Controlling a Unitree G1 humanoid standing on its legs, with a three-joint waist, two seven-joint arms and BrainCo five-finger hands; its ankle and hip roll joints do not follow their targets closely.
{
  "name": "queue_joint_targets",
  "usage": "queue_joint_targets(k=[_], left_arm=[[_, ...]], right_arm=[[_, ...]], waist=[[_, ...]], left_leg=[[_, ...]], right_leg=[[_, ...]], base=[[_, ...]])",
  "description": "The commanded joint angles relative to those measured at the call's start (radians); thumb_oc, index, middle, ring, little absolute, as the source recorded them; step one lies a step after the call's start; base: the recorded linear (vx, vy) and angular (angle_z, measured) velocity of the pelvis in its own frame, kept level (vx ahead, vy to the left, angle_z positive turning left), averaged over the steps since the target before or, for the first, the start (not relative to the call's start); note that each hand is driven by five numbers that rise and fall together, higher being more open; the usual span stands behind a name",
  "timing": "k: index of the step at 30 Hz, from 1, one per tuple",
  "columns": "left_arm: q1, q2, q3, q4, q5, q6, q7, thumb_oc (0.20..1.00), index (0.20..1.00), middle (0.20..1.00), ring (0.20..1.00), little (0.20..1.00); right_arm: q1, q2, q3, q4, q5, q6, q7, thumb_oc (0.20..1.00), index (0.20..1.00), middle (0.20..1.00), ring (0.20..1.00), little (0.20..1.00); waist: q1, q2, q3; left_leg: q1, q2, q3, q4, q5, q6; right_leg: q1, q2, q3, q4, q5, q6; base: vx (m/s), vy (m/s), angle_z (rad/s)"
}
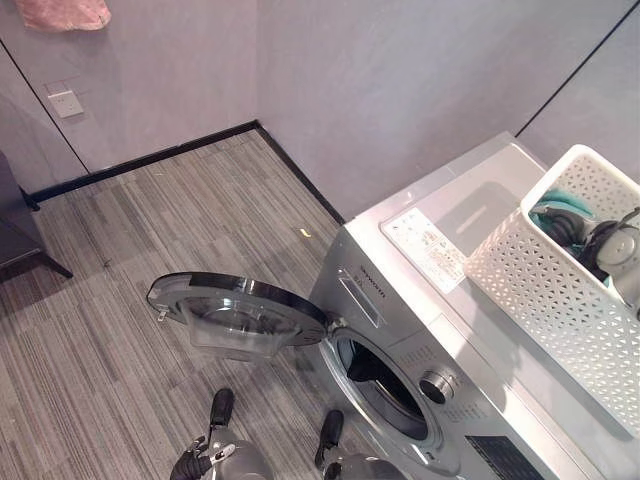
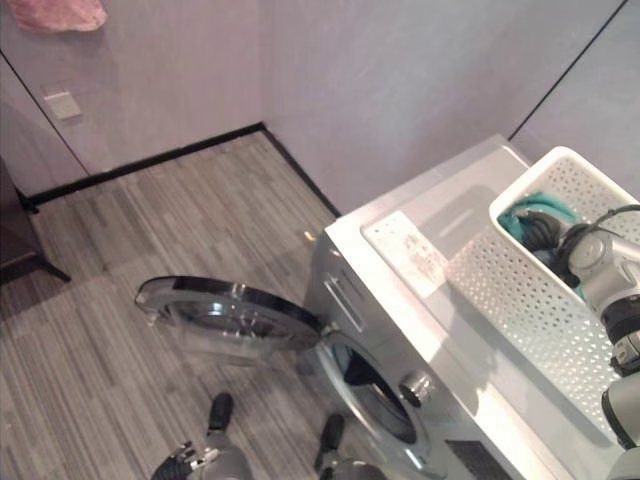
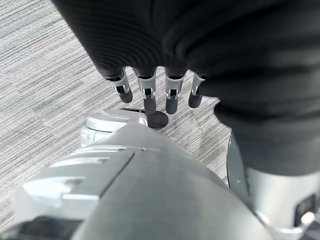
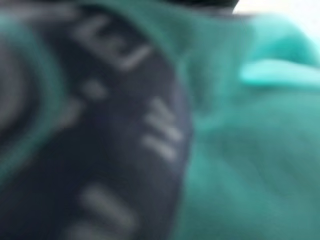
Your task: Grab the laundry basket,head to the washer,open it,put in the laundry and shut it.
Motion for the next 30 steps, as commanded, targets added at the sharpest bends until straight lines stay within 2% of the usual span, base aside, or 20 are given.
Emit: queue_joint_targets(k=[1, 6, 13, 21, 26, 30], left_arm=[[-0.067, 0.012, -0.048, -0.037, -0.017, -0.027, -0.003, 1.0, 1.0, 1.0, 1.0, 1.0], [-0.075, 0.015, -0.041, -0.021, -0.009, -0.026, 0.004, 1.0, 1.0, 1.0, 1.0, 1.0], [-0.072, 0.021, -0.021, 0.006, 0.007, -0.012, 0.008, 1.0, 1.0, 1.0, 1.0, 1.0], [-0.066, 0.036, 0.0, 0.073, 0.036, -0.009, 0.014, 1.0, 1.0, 1.0, 1.0, 1.0], [-0.066, 0.039, 0.011, 0.111, 0.035, -0.009, 0.03, 1.0, 1.0, 1.0, 1.0, 1.0], [-0.068, 0.039, 0.016, 0.125, 0.036, -0.005, 0.037, 1.0, 1.0, 1.0, 1.0, 1.0]], right_arm=[[0.101, 0.115, 0.15, 0.022, 0.026, -0.012, 0.06, 0.2, 0.2, 0.2, 0.2, 0.2], [0.093, 0.114, 0.106, 0.024, 0.055, -0.01, 0.024, 0.2, 0.2, 0.2, 0.2, 0.2], [0.063, 0.08, -0.023, 0.036, 0.155, -0.007, -0.058, 0.2, 0.2, 0.2, 0.2, 0.2], [-0.064, -0.05, -0.203, 0.185, 0.333, -0.035, -0.197, 0.2, 0.2, 0.2, 0.2, 0.2], [-0.231, -0.107, -0.217, 0.277, 0.416, -0.047, -0.266, 0.2, 0.2, 0.2, 0.2, 0.2], [-0.337, -0.14, -0.181, 0.313, 0.45, -0.049, -0.289, 0.2, 0.2, 0.2, 0.2, 0.2]], waist=[[0.019, -0.01, 0.088], [0.01, -0.014, 0.071], [-0.001, -0.031, 0.035], [-0.01, -0.059, -0.029], [-0.016, -0.071, -0.067], [-0.018, -0.074, -0.084]], left_leg=[[0.075, 0.029, 0.037, 0.025, -0.042, 0.024], [0.089, 0.031, 0.048, 0.017, -0.046, 0.023], [0.135, 0.031, 0.074, 0.015, -0.069, 0.026], [0.228, 0.038, 0.097, 0.01, -0.1, 0.025], [0.267, 0.043, 0.107, 0.008, -0.112, 0.025], [0.297, 0.048, 0.113, 0.008, -0.115, 0.023]], right_leg=[[0.01, -0.102, 0.037, 0.01, -0.11, 0.055], [0.013, -0.101, 0.041, 0.01, -0.11, 0.059], [0.041, -0.097, 0.06, 0.01, -0.119, 0.063], [0.114, -0.087, 0.069, 0.01, -0.128, 0.066], [0.145, -0.085, 0.074, 0.01, -0.13, 0.067], [0.174, -0.078, 0.076, 0.01, -0.136, 0.065]], base=[[0.0, 0.002, -0.05], [0.0, 0.004, -0.03], [0.01, 0.005, -0.08], [0.04, -0.005, -0.04], [0.04, 0.001, -0.01], [0.04, 0.001, -0.04]])
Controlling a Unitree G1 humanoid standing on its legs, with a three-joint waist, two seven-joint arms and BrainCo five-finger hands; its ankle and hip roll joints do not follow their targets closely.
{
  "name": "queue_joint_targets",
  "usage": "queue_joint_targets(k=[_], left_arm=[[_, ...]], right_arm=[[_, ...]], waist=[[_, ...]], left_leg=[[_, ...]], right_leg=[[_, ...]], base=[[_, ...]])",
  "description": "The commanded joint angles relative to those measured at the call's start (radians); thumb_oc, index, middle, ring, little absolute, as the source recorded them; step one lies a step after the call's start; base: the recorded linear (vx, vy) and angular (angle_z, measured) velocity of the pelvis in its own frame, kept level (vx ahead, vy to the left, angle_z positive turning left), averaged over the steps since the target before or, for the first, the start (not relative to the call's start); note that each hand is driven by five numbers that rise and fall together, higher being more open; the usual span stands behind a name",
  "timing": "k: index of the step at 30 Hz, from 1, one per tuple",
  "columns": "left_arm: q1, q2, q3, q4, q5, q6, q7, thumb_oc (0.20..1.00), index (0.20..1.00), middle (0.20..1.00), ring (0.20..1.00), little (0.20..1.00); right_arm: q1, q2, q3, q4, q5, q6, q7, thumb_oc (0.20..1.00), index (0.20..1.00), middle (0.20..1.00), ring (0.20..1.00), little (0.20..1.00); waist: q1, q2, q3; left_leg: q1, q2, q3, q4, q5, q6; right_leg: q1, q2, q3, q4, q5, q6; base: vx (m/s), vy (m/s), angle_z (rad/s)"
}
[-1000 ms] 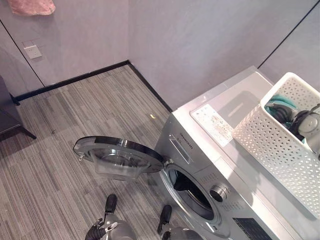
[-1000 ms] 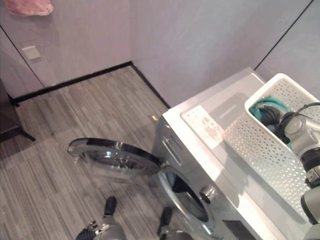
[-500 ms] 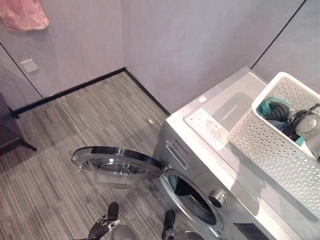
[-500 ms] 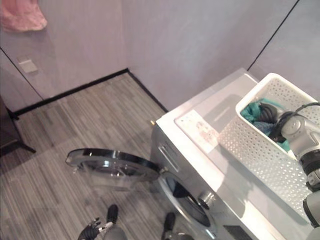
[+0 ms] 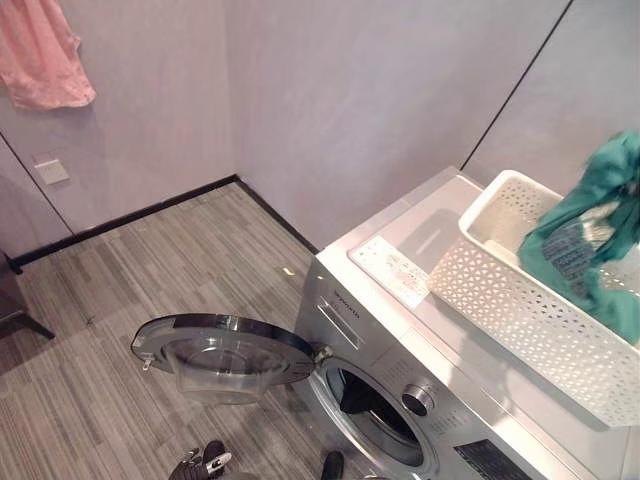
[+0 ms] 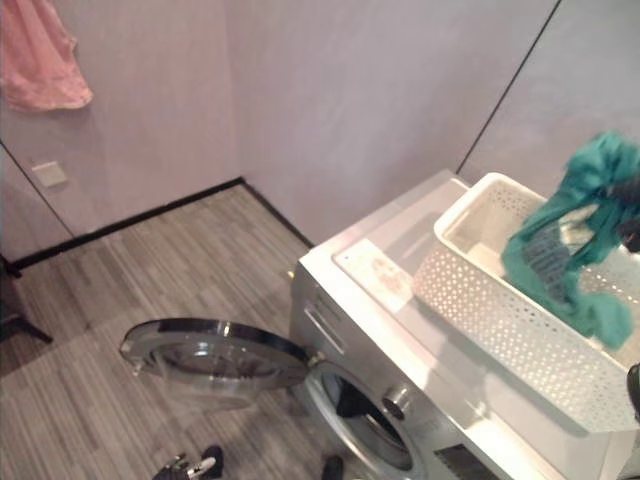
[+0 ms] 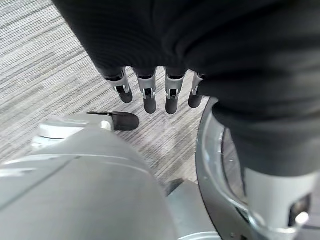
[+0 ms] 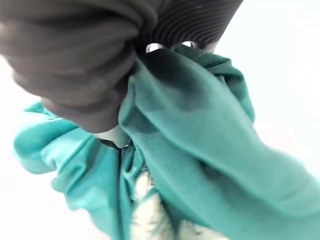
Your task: Grab the laundry basket,head to the washer,open it,put in the laundry and shut it.
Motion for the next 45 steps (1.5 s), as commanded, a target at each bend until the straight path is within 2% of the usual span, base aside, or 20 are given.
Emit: queue_joint_targets(k=[1, 9, 10, 12, 14, 17, 19, 21, 24, 25, 26, 29, 31, 32, 35, 38, 41, 45], left_arm=[[-0.052, 0.045, -0.033, 0.026, 0.023, -0.009, 0.02, 1.0, 1.0, 1.0, 1.0, 1.0], [-0.067, 0.039, -0.053, 0.011, 0.029, -0.014, 0.041, 1.0, 1.0, 1.0, 1.0, 1.0], [-0.074, 0.078, -0.11, -0.122, 0.097, -0.035, 0.052, 1.0, 1.0, 1.0, 1.0, 1.0], [-0.085, 0.131, -0.143, -0.306, 0.141, -0.043, 0.05, 1.0, 1.0, 1.0, 1.0, 1.0], [-0.118, 0.251, -0.111, -0.659, 0.195, -0.048, 0.052, 1.0, 1.0, 1.0, 1.0, 1.0], [-0.244, 0.376, -0.029, -0.958, 0.29, -0.047, 0.069, 1.0, 1.0, 1.0, 1.0, 1.0], [-0.298, 0.388, -0.023, -0.997, 0.314, -0.041, 0.074, 1.0, 1.0, 1.0, 1.0, 1.0], [-0.48, 0.389, -0.063, -1.039, 0.322, -0.024, 0.076, 1.0, 1.0, 1.0, 1.0, 1.0], [-0.843, 0.337, -0.225, -0.995, 0.213, 0.015, 0.076, 1.0, 1.0, 1.0, 1.0, 1.0], [-0.859, 0.332, -0.232, -0.983, 0.21, 0.012, 0.079, 1.0, 1.0, 1.0, 1.0, 1.0], [-0.99, 0.258, -0.307, -0.951, 0.141, 0.032, 0.086, 1.0, 1.0, 1.0, 1.0, 1.0], [-1.183, 0.118, -0.448, -0.825, 0.03, 0.052, 0.099, 1.0, 1.0, 1.0, 1.0, 1.0], [-1.253, 0.04, -0.527, -0.734, -0.046, 0.071, 0.099, 1.0, 1.0, 1.0, 1.0, 1.0], [-1.26, 0.035, -0.529, -0.726, -0.047, 0.067, 0.1, 1.0, 1.0, 1.0, 1.0, 1.0], [-1.348, -0.097, -0.662, -0.544, -0.23, 0.096, 0.096, 1.0, 1.0, 1.0, 1.0, 1.0], [-1.389, -0.152, -0.735, -0.447, -0.337, 0.107, 0.098, 1.0, 1.0, 1.0, 1.0, 1.0], [-1.434, -0.208, -0.776, -0.341, -0.39, 0.116, 0.113, 1.0, 1.0, 1.0, 1.0, 1.0], [-1.46, -0.259, -0.766, -0.248, -0.4, 0.117, 0.129, 1.0, 1.0, 1.0, 1.0, 1.0]], right_arm=[[-0.17, -0.062, -0.002, 0.027, 0.062, -0.038, -0.072, 0.2, 0.2, 0.2, 0.2, 0.2], [-0.315, -0.067, 0.065, 0.019, 0.069, -0.047, -0.131, 0.2, 0.2, 0.2, 0.2, 0.2], [-0.373, -0.068, 0.084, -0.008, 0.071, -0.057, -0.163, 0.2, 0.2, 0.2, 0.2, 0.2], [-0.413, -0.076, 0.109, -0.021, 0.071, -0.061, -0.178, 0.2, 0.2, 0.2, 0.2, 0.2], [-0.499, -0.097, 0.171, -0.021, 0.067, -0.053, -0.197, 0.2, 0.2, 0.2, 0.2, 0.2], [-0.592, -0.08, 0.238, 0.014, 0.071, -0.033, -0.191, 0.2, 0.2, 0.2, 0.2, 0.2], [-0.62, -0.065, 0.258, 0.034, 0.073, -0.028, -0.185, 0.2, 0.2, 0.2, 0.2, 0.2], [-0.659, -0.022, 0.282, 0.069, 0.072, -0.008, -0.181, 0.2, 0.2, 0.2, 0.2, 0.2], [-0.743, 0.102, 0.341, 0.139, 0.063, 0.032, -0.163, 0.2, 0.2, 0.2, 0.2, 0.2], [-0.756, 0.098, 0.351, 0.145, 0.064, 0.032, -0.161, 0.2, 0.2, 0.2, 0.2, 0.2], [-0.783, 0.158, 0.373, 0.182, 0.063, 0.05, -0.156, 0.2, 0.2, 0.2, 0.2, 0.2], [-0.832, 0.228, 0.412, 0.236, 0.072, 0.066, -0.153, 0.2, 0.2, 0.2, 0.2, 0.2], [-0.847, 0.263, 0.429, 0.251, 0.076, 0.078, -0.154, 0.2, 0.2, 0.2, 0.2, 0.2], [-0.851, 0.261, 0.432, 0.252, 0.077, 0.078, -0.154, 0.2, 0.2, 0.2, 0.2, 0.2], [-0.869, 0.312, 0.458, 0.267, 0.088, 0.091, -0.163, 0.2, 0.2, 0.2, 0.2, 0.2], [-0.88, 0.34, 0.464, 0.27, 0.093, 0.098, -0.171, 0.2, 0.2, 0.2, 0.2, 0.2], [-0.889, 0.366, 0.477, 0.268, 0.094, 0.098, -0.179, 0.2, 0.2, 0.2, 0.2, 0.2], [-0.876, 0.378, 0.471, 0.243, 0.106, 0.093, -0.185, 0.2, 0.2, 0.2, 0.2, 0.2]], waist=[[0.036, -0.053, 0.018], [0.028, -0.05, 0.004], [0.022, -0.043, 0.002], [0.021, -0.036, 0.001], [0.016, -0.028, -0.005], [0.007, -0.017, -0.013], [0.003, -0.016, -0.013], [-0.006, -0.01, -0.02], [-0.026, 0.001, -0.037], [-0.021, 0.003, -0.031], [-0.031, 0.008, -0.039], [-0.035, 0.019, -0.041], [-0.042, 0.025, -0.043], [-0.039, 0.026, -0.041], [-0.052, 0.039, -0.047], [-0.057, 0.047, -0.053], [-0.061, 0.052, -0.061], [-0.064, 0.054, -0.064]], left_leg=[[0.123, 0.032, 0.058, 0.011, -0.113, 0.024], [0.15, 0.037, 0.068, 0.015, -0.113, 0.024], [0.162, 0.037, 0.074, 0.018, -0.118, 0.026], [0.164, 0.036, 0.077, 0.018, -0.12, 0.026], [0.16, 0.035, 0.075, 0.017, -0.126, 0.025], [0.157, 0.033, 0.072, 0.017, -0.137, 0.022], [0.154, 0.028, 0.07, 0.016, -0.134, 0.023], [0.156, 0.023, 0.07, 0.015, -0.138, 0.022], [0.163, 0.012, 0.073, 0.013, -0.139, 0.023], [0.162, 0.012, 0.072, 0.014, -0.14, 0.024], [0.164, 0.01, 0.074, 0.012, -0.138, 0.024], [0.166, 0.005, 0.072, 0.011, -0.137, 0.026], [0.166, 0.002, 0.071, 0.011, -0.136, 0.027], [0.166, 0.002, 0.071, 0.011, -0.136, 0.027], [0.166, -0.004, 0.067, 0.011, -0.131, 0.029], [0.169, -0.007, 0.067, 0.011, -0.128, 0.028], [0.169, -0.009, 0.072, 0.011, -0.124, 0.025], [0.171, -0.01, 0.074, 0.011, -0.123, 0.024]], right_leg=[[0.036, -0.082, 0.046, 0.01, -0.12, 0.068], [0.057, -0.076, 0.052, 0.01, -0.124, 0.065], [0.064, -0.077, 0.059, 0.01, -0.125, 0.065], [0.066, -0.077, 0.061, 0.01, -0.127, 0.065], [0.065, -0.079, 0.06, 0.01, -0.129, 0.066], [0.068, -0.078, 0.058, 0.01, -0.137, 0.068], [0.066, -0.082, 0.058, 0.01, -0.133, 0.068], [0.068, -0.084, 0.059, 0.01, -0.134, 0.069], [0.07, -0.09, 0.062, 0.01, -0.127, 0.072], [0.069, -0.091, 0.062, 0.01, -0.127, 0.072], [0.07, -0.092, 0.063, 0.01, -0.124, 0.074], [0.069, -0.094, 0.065, 0.01, -0.12, 0.076], [0.068, -0.097, 0.067, 0.01, -0.118, 0.077], [0.068, -0.097, 0.067, 0.01, -0.118, 0.077], [0.073, -0.1, 0.068, 0.01, -0.116, 0.079], [0.075, -0.101, 0.069, 0.01, -0.114, 0.08], [0.073, -0.102, 0.07, 0.01, -0.113, 0.082], [0.075, -0.103, 0.072, 0.01, -0.115, 0.081]], base=[[0.0, 0.0, 0.0], [0.0, 0.0, 0.0], [0.03, 0.007, -0.05], [0.01, 0.011, -0.15], [0.0, 0.011, -0.15], [0.0, 0.0, 0.0], [0.0, 0.0, 0.0], [0.0, 0.0, 0.0], [-0.01, 0.01, 0.0], [-0.02, 0.03, -0.04], [-0.01, 0.024, -0.07], [-0.01, 0.01, -0.02], [-0.01, 0.016, 0.0], [0.0, 0.0, 0.0], [-0.01, 0.026, -0.02], [0.0, 0.0, 0.0], [0.0, 0.001, -0.01], [0.0, 0.0, 0.0]])
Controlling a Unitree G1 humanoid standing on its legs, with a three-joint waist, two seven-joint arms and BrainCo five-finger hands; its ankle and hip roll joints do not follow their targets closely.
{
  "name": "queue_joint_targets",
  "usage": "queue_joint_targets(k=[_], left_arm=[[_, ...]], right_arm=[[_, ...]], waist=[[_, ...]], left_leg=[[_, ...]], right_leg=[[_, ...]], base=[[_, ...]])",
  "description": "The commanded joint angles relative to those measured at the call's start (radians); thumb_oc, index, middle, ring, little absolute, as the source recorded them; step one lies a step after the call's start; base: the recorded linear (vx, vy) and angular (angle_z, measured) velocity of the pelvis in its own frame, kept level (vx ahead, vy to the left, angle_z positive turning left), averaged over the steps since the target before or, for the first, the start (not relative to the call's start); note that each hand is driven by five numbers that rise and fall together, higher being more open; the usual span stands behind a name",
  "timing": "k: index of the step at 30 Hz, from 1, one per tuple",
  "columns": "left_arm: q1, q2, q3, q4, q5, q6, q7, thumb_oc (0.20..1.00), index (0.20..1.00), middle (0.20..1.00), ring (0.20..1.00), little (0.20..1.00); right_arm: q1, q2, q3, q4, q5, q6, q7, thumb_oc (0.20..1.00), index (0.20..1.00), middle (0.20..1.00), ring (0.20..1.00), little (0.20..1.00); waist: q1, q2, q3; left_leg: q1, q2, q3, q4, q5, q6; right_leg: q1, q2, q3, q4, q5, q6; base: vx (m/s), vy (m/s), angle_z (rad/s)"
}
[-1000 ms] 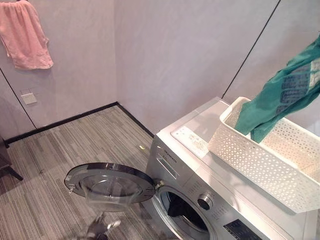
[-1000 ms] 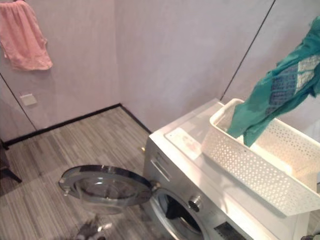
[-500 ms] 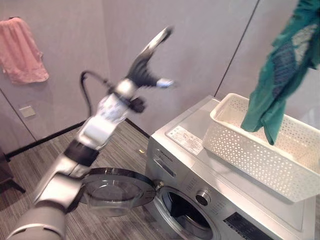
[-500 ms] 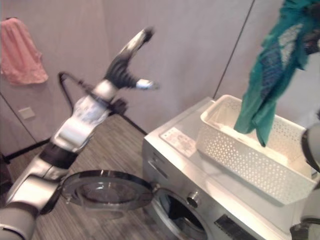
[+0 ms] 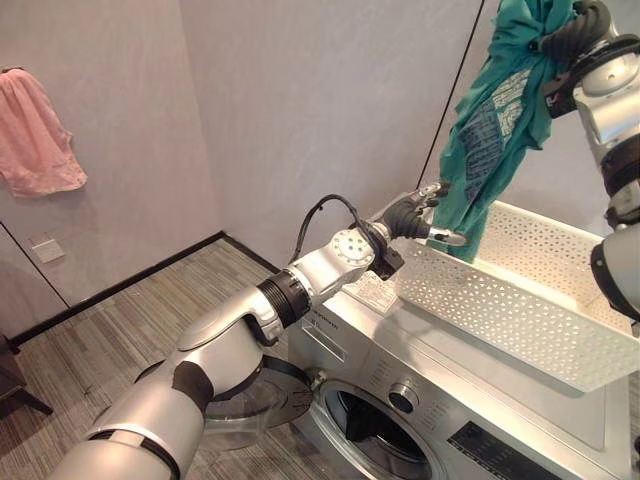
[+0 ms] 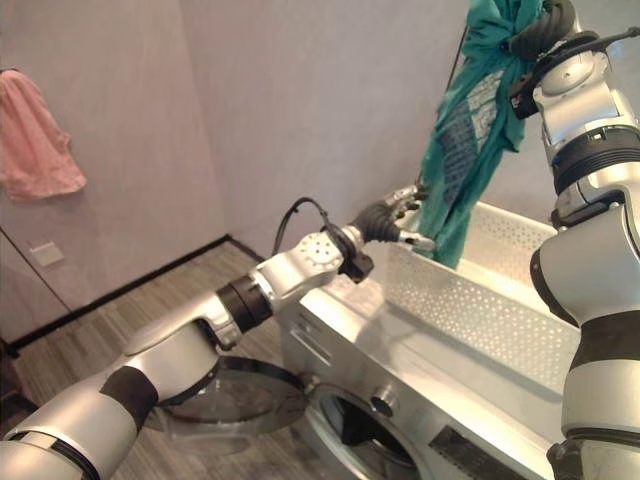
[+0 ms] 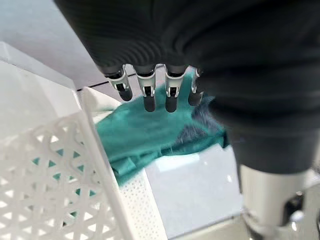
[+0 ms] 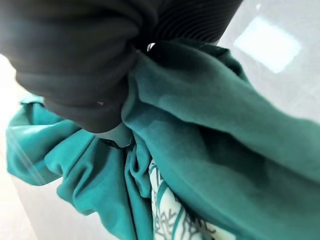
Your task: Grab the laundry basket,head to the washer,open it,put in the laundry and shut it.
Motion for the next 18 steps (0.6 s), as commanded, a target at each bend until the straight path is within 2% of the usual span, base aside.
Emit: queue_joint_targets(k=[1, 8, 18], left_arm=[[-0.167, -0.039, 0.026, 0.112, -0.031, -0.038, 0.034, 1.0, 1.0, 1.0, 1.0, 1.0], [-0.224, -0.077, 0.055, 0.211, -0.025, -0.048, 0.041, 1.0, 1.0, 1.0, 1.0, 1.0], [-0.315, -0.072, 0.077, 0.336, 0.016, -0.043, 0.049, 1.0, 1.0, 1.0, 1.0, 1.0]], right_arm=[[-0.262, -0.06, 0.086, 0.036, 0.032, -0.03, -0.051, 0.2, 0.2, 0.2, 0.2, 0.2], [-0.228, -0.029, 0.078, -0.032, 0.04, -0.048, -0.048, 0.2, 0.2, 0.2, 0.2, 0.2], [-0.192, 0.016, 0.068, -0.081, 0.056, -0.053, -0.036, 0.2, 0.2, 0.2, 0.2, 0.2]], waist=[[0.022, -0.032, 0.028], [0.014, -0.026, 0.028], [0.002, -0.022, 0.026]], left_leg=[[0.113, 0.009, 0.044, 0.011, -0.123, 0.009], [0.114, 0.008, 0.053, 0.011, -0.123, 0.01], [0.123, 0.001, 0.069, 0.011, -0.127, 0.016]], right_leg=[[0.04, -0.083, 0.042, 0.01, -0.13, 0.078], [0.037, -0.084, 0.05, 0.01, -0.13, 0.077], [0.037, -0.088, 0.067, 0.01, -0.123, 0.076]], base=[[0.0, 0.0, 0.0], [0.0, 0.001, -0.02], [0.0, 0.001, -0.03]])
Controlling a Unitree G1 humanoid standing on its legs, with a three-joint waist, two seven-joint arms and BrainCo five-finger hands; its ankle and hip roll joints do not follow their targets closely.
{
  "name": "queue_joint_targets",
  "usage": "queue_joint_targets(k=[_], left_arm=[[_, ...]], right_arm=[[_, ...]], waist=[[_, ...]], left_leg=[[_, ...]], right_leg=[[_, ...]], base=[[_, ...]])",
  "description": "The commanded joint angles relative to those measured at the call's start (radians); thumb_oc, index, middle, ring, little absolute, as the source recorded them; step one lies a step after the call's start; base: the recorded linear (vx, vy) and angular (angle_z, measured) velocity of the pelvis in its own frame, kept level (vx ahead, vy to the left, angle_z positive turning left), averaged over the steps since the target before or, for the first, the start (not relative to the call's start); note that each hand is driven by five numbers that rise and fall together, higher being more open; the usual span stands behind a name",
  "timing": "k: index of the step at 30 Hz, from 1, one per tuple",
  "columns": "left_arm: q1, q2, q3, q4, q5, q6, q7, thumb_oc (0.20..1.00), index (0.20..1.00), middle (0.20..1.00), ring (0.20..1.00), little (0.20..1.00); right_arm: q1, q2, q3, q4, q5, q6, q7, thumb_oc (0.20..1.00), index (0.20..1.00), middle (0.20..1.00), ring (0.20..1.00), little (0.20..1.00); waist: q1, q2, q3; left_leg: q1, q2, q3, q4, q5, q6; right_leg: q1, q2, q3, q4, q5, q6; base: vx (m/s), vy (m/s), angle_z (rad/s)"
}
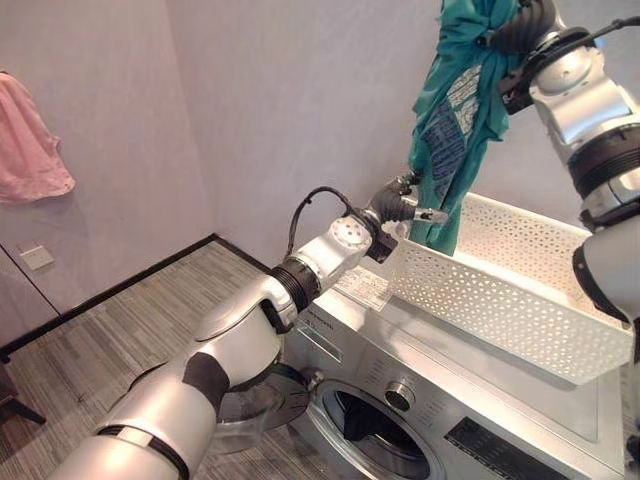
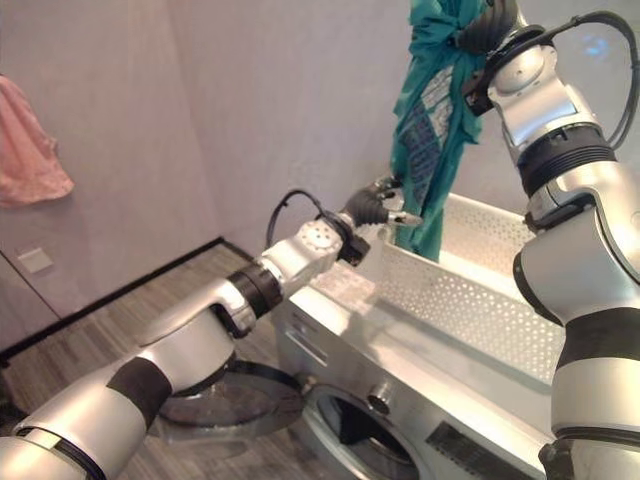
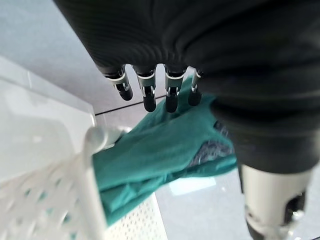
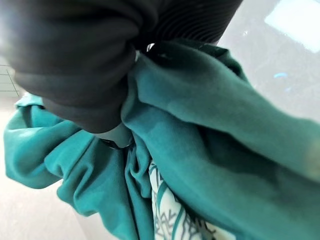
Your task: Grab the laundry basket,head to the washer,open it,put in the laundry and shut it.
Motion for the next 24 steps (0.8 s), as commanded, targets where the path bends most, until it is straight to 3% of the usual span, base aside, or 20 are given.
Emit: queue_joint_targets(k=[1, 15, 17, 24], left_arm=[[-0.206, -0.029, 0.034, 0.123, 0.01, -0.04, 0.01, 1.0, 1.0, 1.0, 1.0, 1.0], [-0.277, 0.003, 0.052, 0.153, -0.097, -0.047, -0.002, 1.0, 1.0, 1.0, 1.0, 1.0], [-0.289, 0.01, 0.079, 0.133, -0.171, -0.067, 0.008, 1.0, 1.0, 1.0, 1.0, 1.0], [-0.295, 0.013, 0.118, 0.104, -0.223, -0.103, 0.018, 1.0, 1.0, 1.0, 1.0, 1.0]], right_arm=[[-0.197, -0.034, 0.035, 0.062, 0.031, -0.051, -0.035, 0.2, 0.2, 0.2, 0.2, 0.2], [-0.193, 0.058, 0.001, 0.03, 0.044, -0.055, -0.055, 0.2, 0.2, 0.2, 0.2, 0.2], [-0.198, 0.089, -0.013, 0.041, 0.075, -0.058, -0.065, 0.2, 0.2, 0.2, 0.2, 0.2], [-0.187, 0.118, -0.059, 0.042, 0.124, -0.076, -0.087, 0.2, 0.2, 0.2, 0.2, 0.2]], waist=[[0.022, -0.019, 0.026], [-0.008, 0.01, 0.02], [-0.015, 0.023, 0.022], [-0.026, 0.037, 0.028]], left_leg=[[0.113, 0.002, 0.05, 0.01, -0.127, 0.015], [0.127, -0.001, 0.081, 0.01, -0.122, 0.015], [0.129, -0.002, 0.095, 0.01, -0.118, 0.014], [0.129, -0.001, 0.112, 0.01, -0.112, 0.011]], right_leg=[[0.038, -0.087, 0.05, 0.01, -0.125, 0.076], [0.029, -0.088, 0.077, 0.01, -0.123, 0.078], [0.022, -0.089, 0.089, 0.01, -0.12, 0.078], [0.007, -0.087, 0.108, 0.01, -0.115, 0.079]], base=[[-0.01, -0.003, -0.04], [-0.01, -0.012, -0.09], [-0.02, -0.048, -0.08], [-0.02, -0.027, -0.12]])
